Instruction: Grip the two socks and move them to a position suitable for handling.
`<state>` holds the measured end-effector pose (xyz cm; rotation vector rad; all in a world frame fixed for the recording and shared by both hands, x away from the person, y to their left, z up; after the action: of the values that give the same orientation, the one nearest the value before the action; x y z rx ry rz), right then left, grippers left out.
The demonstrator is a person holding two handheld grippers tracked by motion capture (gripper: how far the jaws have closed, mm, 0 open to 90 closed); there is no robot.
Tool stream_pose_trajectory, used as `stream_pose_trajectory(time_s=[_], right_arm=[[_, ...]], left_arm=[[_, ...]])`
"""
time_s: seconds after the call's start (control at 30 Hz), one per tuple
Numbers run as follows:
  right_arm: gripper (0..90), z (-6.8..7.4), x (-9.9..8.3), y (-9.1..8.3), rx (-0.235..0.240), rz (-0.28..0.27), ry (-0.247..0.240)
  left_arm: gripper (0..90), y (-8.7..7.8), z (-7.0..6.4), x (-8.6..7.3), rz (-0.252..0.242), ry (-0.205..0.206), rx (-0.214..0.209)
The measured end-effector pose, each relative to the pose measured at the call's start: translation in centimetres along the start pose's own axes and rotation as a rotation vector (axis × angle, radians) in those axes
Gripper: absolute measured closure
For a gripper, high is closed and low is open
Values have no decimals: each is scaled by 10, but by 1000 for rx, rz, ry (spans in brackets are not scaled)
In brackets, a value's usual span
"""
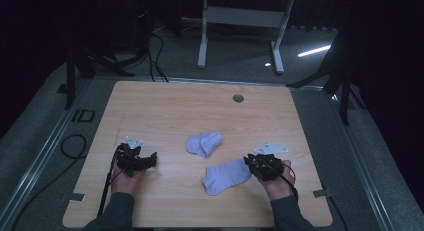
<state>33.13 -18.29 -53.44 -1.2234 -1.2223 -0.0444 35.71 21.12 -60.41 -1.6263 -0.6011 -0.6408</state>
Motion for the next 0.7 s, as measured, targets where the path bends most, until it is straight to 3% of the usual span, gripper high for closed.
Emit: stream_pose_trajectory(time_s=[0.1,0.13,0.23,0.27,0.37,0.4,0.43,0.47,0.7], right_arm=[[821,-1,-6,5,11,30,-10],[835,-1,-12,10,20,59,-33],[838,5,-17,14,45,70,-67],[841,14,-20,16,73,79,-114],[844,22,-21,17,102,78,-146],[847,32,-20,18,143,78,-174],[847,32,-20,18,143,78,-174],[853,42,-19,20,177,74,-195],[866,58,-24,31,222,110,-228]], left_arm=[[143,0,0,0,0,0,0],[143,0,0,0,0,0,0],[143,0,0,0,0,0,0],[143,0,0,0,0,0,0],[142,0,0,0,0,0,0],[143,0,0,0,0,0,0],[143,0,0,0,0,0,0],[143,0,0,0,0,0,0],[143,0,0,0,0,0,0]])
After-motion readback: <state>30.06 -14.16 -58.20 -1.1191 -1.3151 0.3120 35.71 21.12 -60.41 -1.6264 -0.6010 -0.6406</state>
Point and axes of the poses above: each handheld gripper's, and its own axes: y roughly forward along the jaws, x roughly out of its top, z roughly to its left, the point moved 5 cm from there along y, roughly forward along the jaws, and after that the axes turned 10 degrees about -y, right-handed, at the moved point
